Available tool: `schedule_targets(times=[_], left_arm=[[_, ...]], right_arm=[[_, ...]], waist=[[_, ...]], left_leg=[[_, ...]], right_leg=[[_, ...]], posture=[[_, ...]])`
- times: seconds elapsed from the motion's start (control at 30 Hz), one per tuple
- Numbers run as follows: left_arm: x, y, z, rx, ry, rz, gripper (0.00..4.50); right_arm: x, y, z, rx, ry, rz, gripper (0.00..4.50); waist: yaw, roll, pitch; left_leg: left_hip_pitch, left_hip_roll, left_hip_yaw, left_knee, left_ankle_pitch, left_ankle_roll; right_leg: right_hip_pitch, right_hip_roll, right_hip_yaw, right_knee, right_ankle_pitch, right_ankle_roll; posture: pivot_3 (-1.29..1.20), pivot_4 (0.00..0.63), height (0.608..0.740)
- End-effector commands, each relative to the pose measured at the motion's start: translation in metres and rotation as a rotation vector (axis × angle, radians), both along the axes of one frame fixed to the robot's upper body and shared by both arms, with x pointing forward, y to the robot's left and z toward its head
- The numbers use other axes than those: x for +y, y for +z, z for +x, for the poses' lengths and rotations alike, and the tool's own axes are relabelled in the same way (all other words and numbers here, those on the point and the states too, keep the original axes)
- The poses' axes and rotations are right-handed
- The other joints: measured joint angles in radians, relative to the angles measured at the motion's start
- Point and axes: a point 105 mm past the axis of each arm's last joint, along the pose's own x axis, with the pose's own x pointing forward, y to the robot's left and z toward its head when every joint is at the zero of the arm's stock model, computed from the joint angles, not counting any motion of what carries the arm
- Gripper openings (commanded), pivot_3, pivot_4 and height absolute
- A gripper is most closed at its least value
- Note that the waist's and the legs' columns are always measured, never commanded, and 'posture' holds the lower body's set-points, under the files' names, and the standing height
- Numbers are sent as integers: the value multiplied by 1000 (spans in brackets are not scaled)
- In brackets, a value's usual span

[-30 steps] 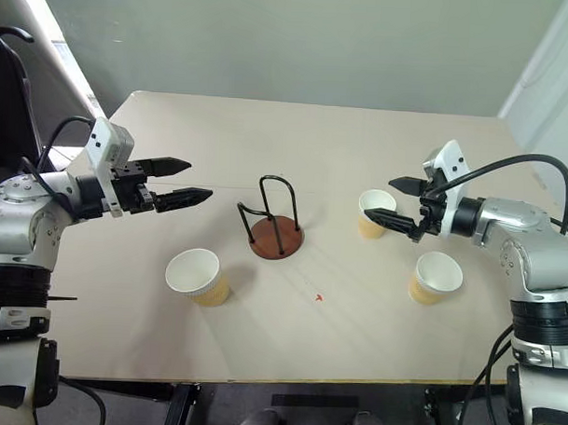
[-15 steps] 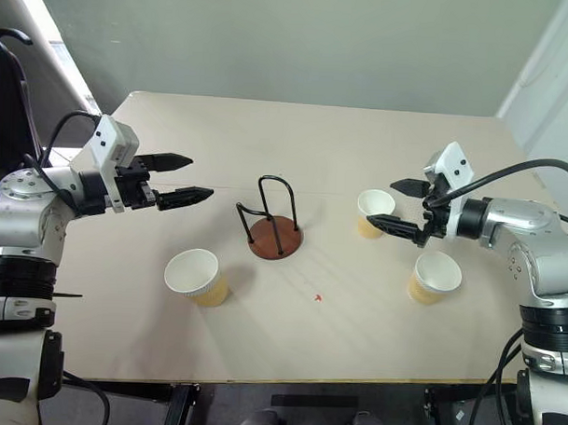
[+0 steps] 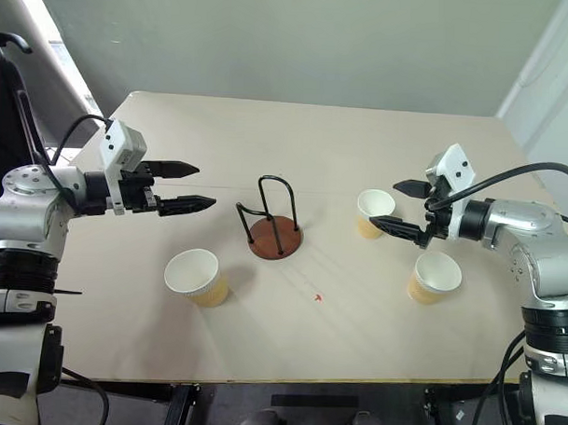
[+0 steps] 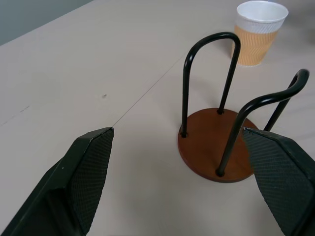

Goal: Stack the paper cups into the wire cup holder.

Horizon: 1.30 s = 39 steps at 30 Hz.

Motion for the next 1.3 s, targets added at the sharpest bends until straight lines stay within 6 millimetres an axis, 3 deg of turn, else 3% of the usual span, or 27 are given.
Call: schedule_targets(times=[0.03, 0.37, 1.1, 1.2, 1.3], left_arm=[[-1, 9, 2, -51, 4, 14, 4500], [-20, -25, -7, 48, -101, 84, 4500], [-55, -44, 10, 39, -86, -10, 4500], [-56, -44, 10, 41, -85, -16, 3844], [-56, -44, 10, 46, -84, -22, 2776]], right_arm=[[-2, 12, -3, -57, -6, -14, 4471], [-4, 11, -4, -47, -7, -29, 4471], [-5, 13, 1, -85, -47, -31, 4471], [-6, 14, 1, -86, -50, -31, 4500], [-7, 14, 2, -88, -53, -32, 4500]], waist=[[0, 0, 0], [1, 0, 0], [-1, 0, 0], [-1, 0, 0], [-1, 0, 0]], left_leg=[[0, 0, 0, 0, 0, 0], [0, 0, 0, 0, 0, 0], [0, 0, 1, 1, 0, 0], [0, 0, 1, 1, 0, 0], [0, 0, 1, 1, 0, 0]], right_leg=[[0, 0, 0, 0, 0, 0], [0, 0, 0, 0, 0, 0], [0, 0, 0, 0, 1, 1], [0, 0, 0, 0, 1, 2], [0, 0, 0, 0, 1, 2]], posture=[[0, 150, 740], [0, 150, 740], [0, 150, 740], [0, 150, 740], [0, 150, 740]])
